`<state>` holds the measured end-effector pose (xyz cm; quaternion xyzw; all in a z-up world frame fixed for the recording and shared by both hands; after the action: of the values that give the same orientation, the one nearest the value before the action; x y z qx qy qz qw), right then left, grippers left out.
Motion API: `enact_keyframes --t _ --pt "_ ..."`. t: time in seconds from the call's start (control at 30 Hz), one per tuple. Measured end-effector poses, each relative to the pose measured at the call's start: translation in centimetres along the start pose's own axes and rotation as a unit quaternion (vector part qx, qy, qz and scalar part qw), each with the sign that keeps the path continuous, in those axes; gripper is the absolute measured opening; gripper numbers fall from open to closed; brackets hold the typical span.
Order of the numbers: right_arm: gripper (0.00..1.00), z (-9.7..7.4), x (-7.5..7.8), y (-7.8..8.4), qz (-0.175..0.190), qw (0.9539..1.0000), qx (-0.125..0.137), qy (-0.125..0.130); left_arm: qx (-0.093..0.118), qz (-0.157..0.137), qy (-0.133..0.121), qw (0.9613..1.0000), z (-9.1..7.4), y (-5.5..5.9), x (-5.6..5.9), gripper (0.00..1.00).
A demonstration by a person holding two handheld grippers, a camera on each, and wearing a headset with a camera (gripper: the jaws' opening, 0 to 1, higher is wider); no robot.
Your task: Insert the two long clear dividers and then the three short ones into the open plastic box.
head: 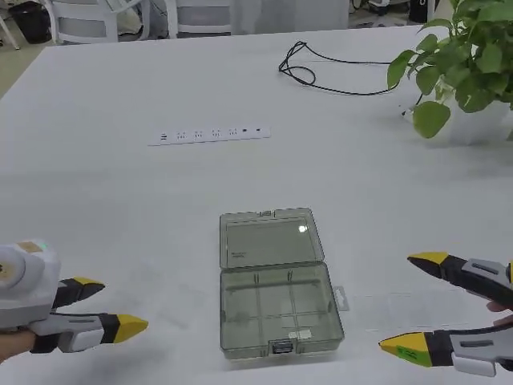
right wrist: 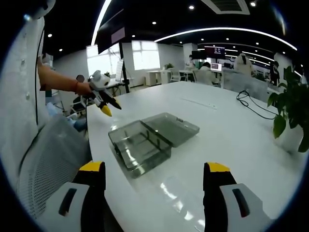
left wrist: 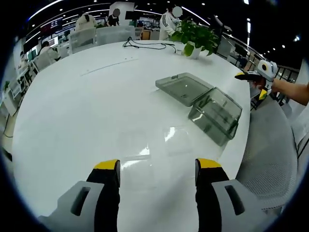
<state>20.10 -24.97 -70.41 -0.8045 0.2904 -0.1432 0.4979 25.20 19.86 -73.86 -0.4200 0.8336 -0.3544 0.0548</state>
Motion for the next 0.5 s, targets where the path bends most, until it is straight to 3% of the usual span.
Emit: enact_keyframes --t 0.17,0.5 --pt "0.84 0.2 -0.1 0.0 0.004 1.0000 0.001 0.002 -0.016 -0.002 -0.013 0.9998 0.4 0.2 -0.6 0.55" --pt "0.84 0.4 0.0 0.1 0.009 1.0000 0.002 0.003 -0.048 -0.015 -0.036 0.9981 1.3 0.4 -1.2 0.50"
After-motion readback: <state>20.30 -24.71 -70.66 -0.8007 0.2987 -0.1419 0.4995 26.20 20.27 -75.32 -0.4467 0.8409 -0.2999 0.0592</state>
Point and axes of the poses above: the centre of the closed fingertips' face, and the gripper's own axes: z roughly forward along the fingers, x roughly to its right, y roughly out of its underside, the point moved 9 cm from there along -z, roughly backward along the fingers, and after that the axes turned 3 degrees about y, right-handed, at the moved point
